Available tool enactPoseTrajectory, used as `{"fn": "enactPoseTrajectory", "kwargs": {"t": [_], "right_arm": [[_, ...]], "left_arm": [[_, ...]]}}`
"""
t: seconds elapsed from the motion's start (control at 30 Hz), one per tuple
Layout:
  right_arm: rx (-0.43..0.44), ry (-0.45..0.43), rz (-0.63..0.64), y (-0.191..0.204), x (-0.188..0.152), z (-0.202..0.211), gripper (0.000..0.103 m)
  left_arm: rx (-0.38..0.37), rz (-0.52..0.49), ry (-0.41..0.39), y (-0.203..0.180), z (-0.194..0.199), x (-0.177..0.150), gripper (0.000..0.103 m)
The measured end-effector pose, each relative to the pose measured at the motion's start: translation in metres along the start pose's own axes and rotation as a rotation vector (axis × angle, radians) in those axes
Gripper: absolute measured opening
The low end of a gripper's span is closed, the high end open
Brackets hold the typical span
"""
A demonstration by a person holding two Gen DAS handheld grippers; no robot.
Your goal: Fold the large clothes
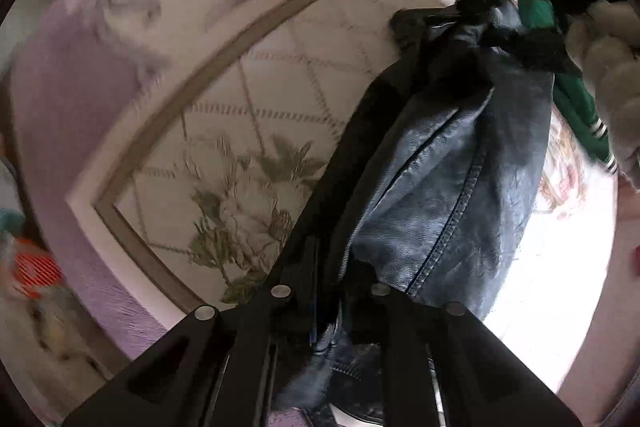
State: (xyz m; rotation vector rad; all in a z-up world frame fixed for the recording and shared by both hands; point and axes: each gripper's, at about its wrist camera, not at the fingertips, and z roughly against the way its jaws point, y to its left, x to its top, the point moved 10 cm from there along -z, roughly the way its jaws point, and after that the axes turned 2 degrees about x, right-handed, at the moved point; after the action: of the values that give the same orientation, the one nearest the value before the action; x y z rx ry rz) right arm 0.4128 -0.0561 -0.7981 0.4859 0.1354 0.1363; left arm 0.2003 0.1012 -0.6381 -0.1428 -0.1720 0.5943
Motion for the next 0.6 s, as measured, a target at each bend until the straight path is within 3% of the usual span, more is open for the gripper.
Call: {"fn": "enactPoseTrajectory", "kwargs": {"t": [0.07,0.17,0.2,0.23,0.3,0.4,0.43,0.47,0.5,0.6], "right_arm": [[0.009,0.033,-0.018,0.007,0.0,-0.009,0.047],[0.123,0.046,-0.015,0.025,-0.003,0.004,0.06],[0.208,0.047,-0.023,0.031,-0.006,0.017,0.06],[0.258,0.038,-0.037,0.033,-0.006,0.026,0.06],[0.264,-0.02,-0.069,0.022,-0.006,0.046,0.06],[0.194,-0.072,-0.101,-0.003,-0.008,0.053,0.06],[0.203,-0.061,-0.114,-0.006,-0.009,0.045,0.053],[0.209,-0.043,-0.124,-0.007,-0.01,0.034,0.031],[0.21,-0.019,-0.123,-0.005,-0.01,0.019,0.024],[0.134,0.015,-0.088,-0.007,-0.003,-0.03,0.023]], "left_arm": [[-0.132,0.107,0.03,0.011,0.002,-0.001,0.014],[-0.285,0.223,0.073,0.016,0.01,0.0,0.017],[-0.296,0.238,0.07,0.017,0.014,0.003,0.028],[-0.299,0.246,0.056,0.018,0.02,0.007,0.057],[-0.282,0.245,0.019,0.019,0.029,0.015,0.089],[-0.237,0.22,-0.016,0.021,0.031,0.025,0.089],[-0.218,0.207,-0.014,0.019,0.026,0.025,0.089],[-0.208,0.191,-0.005,0.015,0.02,0.026,0.089],[-0.202,0.184,0.001,0.011,0.015,0.028,0.089],[-0.138,0.146,0.006,0.01,-0.006,0.028,0.089]]}}
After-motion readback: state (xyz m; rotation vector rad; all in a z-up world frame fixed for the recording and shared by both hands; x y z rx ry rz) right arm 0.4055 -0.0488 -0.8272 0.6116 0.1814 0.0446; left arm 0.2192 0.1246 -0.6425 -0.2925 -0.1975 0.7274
